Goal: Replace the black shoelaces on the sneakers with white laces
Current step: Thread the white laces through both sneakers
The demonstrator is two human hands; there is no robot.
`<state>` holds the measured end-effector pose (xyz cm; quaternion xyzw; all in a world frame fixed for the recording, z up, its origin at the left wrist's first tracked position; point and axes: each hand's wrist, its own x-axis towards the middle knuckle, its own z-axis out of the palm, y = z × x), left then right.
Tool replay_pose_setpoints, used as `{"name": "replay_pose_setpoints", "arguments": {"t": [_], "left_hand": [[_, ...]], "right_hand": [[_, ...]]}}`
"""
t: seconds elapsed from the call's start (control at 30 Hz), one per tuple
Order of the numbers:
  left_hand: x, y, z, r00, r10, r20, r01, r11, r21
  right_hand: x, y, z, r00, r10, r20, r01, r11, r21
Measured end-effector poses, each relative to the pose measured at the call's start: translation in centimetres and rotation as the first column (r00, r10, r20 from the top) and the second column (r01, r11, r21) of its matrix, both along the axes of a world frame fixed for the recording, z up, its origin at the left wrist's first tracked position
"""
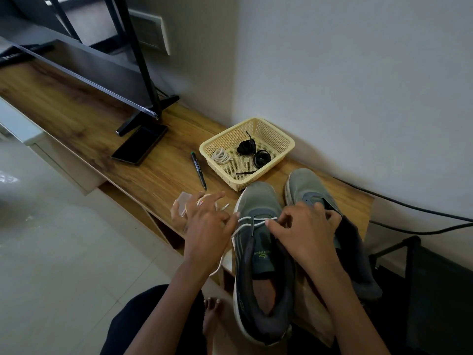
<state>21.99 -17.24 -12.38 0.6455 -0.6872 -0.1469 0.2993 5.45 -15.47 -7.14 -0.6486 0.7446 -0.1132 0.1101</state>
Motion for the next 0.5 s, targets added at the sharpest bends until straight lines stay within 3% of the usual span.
{"name": "replay_pose_setpoints", "arguments": {"t": [0.17, 0.3, 0.4, 0.5], "left_hand": [[0.4, 0.0, -0.5, 0.997, -0.046, 0.062, 0.037, 0.989, 0.144], [0.5, -0.2, -0.9, 0.997, -0.036, 0.068, 0.024, 0.986, 0.163], [0.2, -0.2, -0.3, 0.999, -0.011, -0.045, 0.014, 0.997, 0.073], [-0.4, -0.4, 0.2, 0.975, -0.041, -0.220, 0.075, 0.986, 0.148]], "right_hand": [[0.2, -0.2, -0.4, 0.999, -0.022, 0.028, 0.025, 0.990, -0.139], [0.3, -0.3, -0.8, 0.998, -0.003, 0.061, 0.012, 0.987, -0.160], [0.4, -0.3, -0.8, 0.993, 0.022, 0.112, -0.002, 0.985, -0.175], [0.7, -0.4, -0.7, 0.978, 0.059, 0.201, -0.022, 0.983, -0.182]]}}
